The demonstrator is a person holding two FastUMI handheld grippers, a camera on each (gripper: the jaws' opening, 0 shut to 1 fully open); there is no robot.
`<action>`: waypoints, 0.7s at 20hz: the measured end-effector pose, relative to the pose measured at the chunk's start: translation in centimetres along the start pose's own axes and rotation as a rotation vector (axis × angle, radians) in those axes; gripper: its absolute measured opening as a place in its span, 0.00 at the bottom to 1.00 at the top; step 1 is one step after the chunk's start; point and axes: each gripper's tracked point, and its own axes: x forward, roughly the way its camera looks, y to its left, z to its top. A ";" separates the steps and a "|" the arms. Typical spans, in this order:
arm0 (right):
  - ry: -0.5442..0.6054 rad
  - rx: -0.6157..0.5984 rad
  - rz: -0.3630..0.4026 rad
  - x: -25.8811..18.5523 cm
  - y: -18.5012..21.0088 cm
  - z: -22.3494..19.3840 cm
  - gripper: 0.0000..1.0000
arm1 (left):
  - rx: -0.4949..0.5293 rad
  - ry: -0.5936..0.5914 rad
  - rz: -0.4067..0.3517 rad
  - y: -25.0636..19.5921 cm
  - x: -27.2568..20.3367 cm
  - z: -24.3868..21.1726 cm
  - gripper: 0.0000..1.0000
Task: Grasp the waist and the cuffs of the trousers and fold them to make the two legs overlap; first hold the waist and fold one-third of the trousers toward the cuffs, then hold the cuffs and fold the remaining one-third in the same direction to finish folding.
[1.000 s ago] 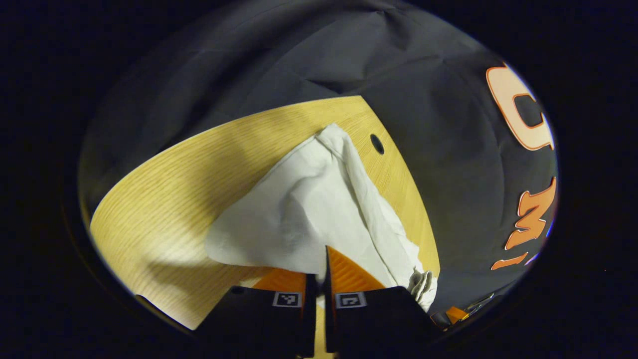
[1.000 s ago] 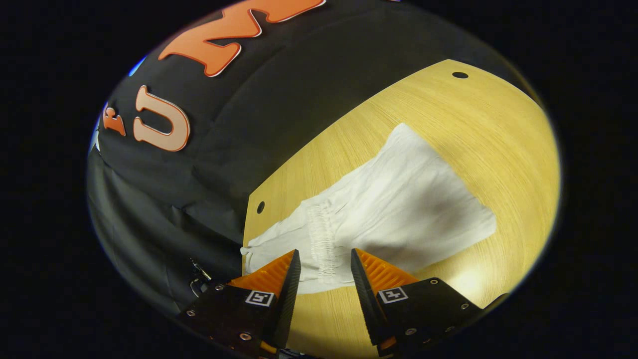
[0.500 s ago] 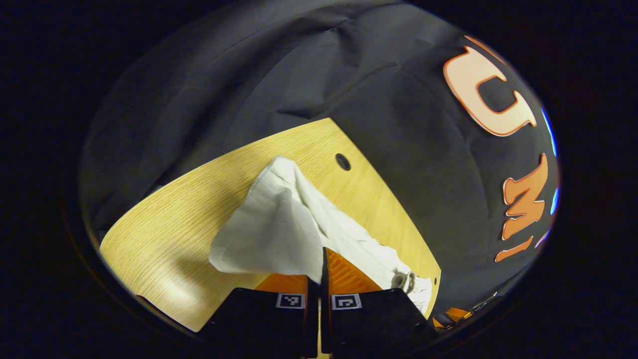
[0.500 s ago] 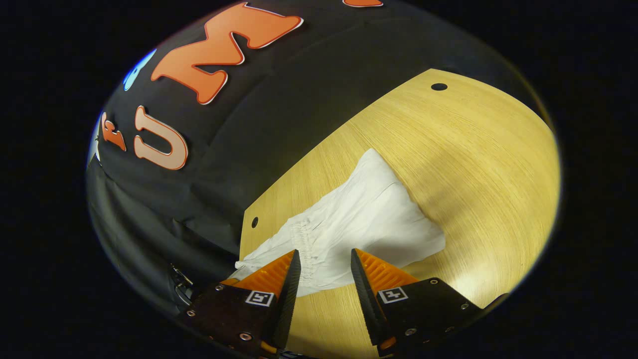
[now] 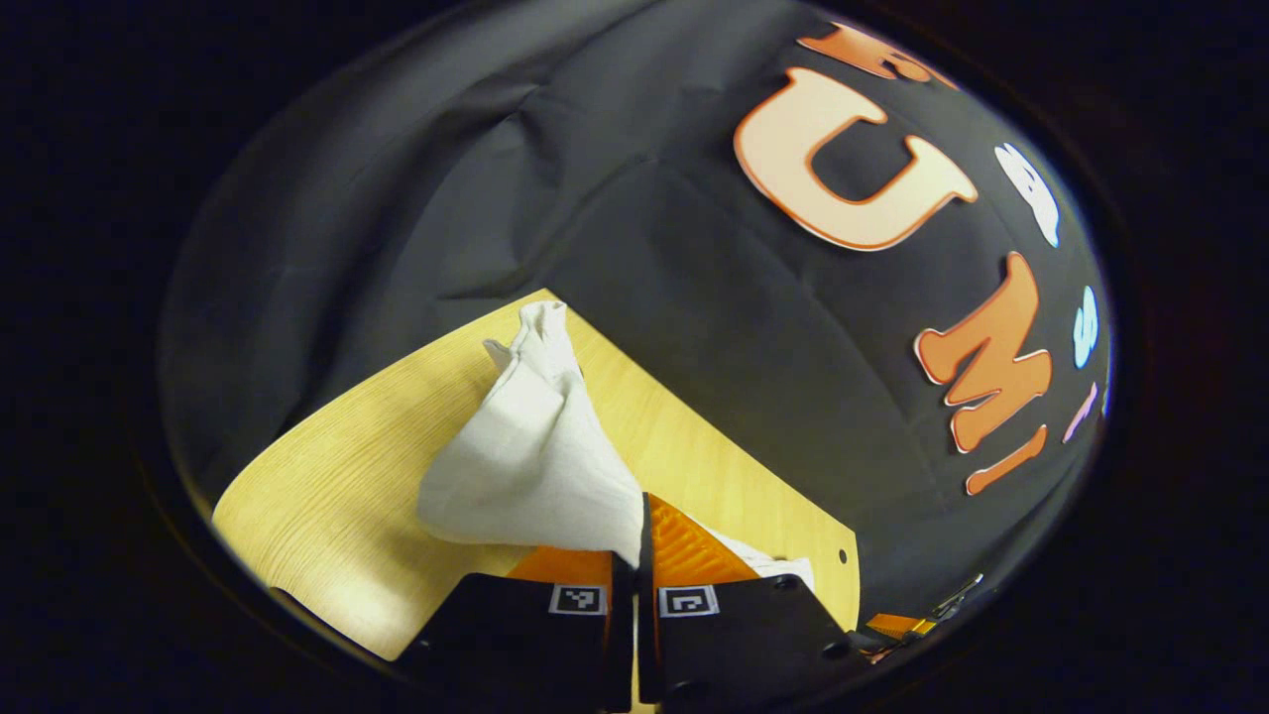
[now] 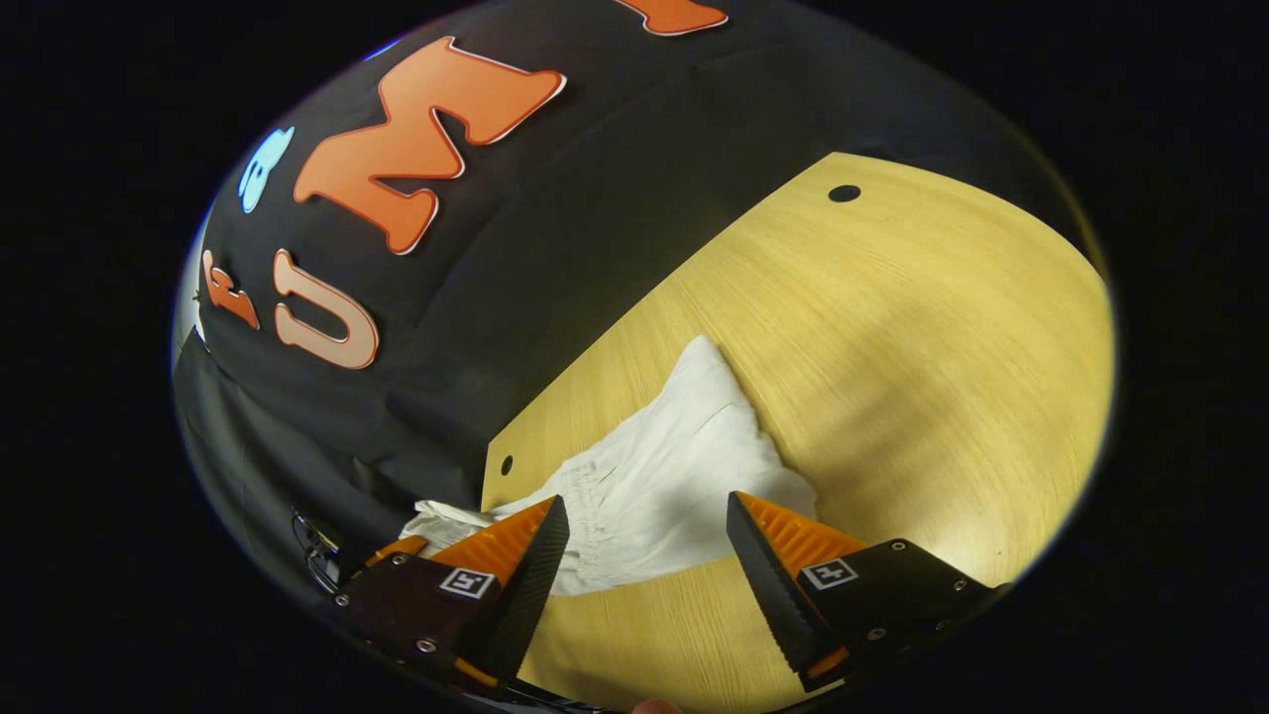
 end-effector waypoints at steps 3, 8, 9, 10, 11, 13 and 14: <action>-0.024 -0.025 -0.020 -1.2 -1.4 1.1 0.97 | 0.033 -0.012 -0.038 -3.6 0.0 0.2 0.06; -0.055 -0.052 -0.050 -3.4 -3.6 2.7 0.98 | 0.026 0.003 -0.093 -8.7 0.6 -0.7 0.05; -0.061 -0.059 -0.059 -3.8 -4.2 2.9 0.98 | 0.036 0.007 -0.107 -9.8 0.7 -1.0 0.04; -0.069 -0.066 -0.066 -4.2 -4.7 3.3 0.98 | 0.049 0.010 -0.113 -10.7 0.8 -1.3 0.06; -0.077 -0.072 -0.075 -4.7 -5.1 3.6 0.98 | 0.063 0.016 -0.124 -11.9 1.0 -1.8 0.06; -0.095 -0.080 -0.087 -5.6 -6.0 4.2 0.98 | 0.094 0.027 -0.142 -13.8 1.5 -2.8 0.05; -0.100 -0.083 -0.092 -6.0 -6.4 4.5 0.98 | 0.111 0.031 -0.147 -14.7 1.8 -3.4 0.04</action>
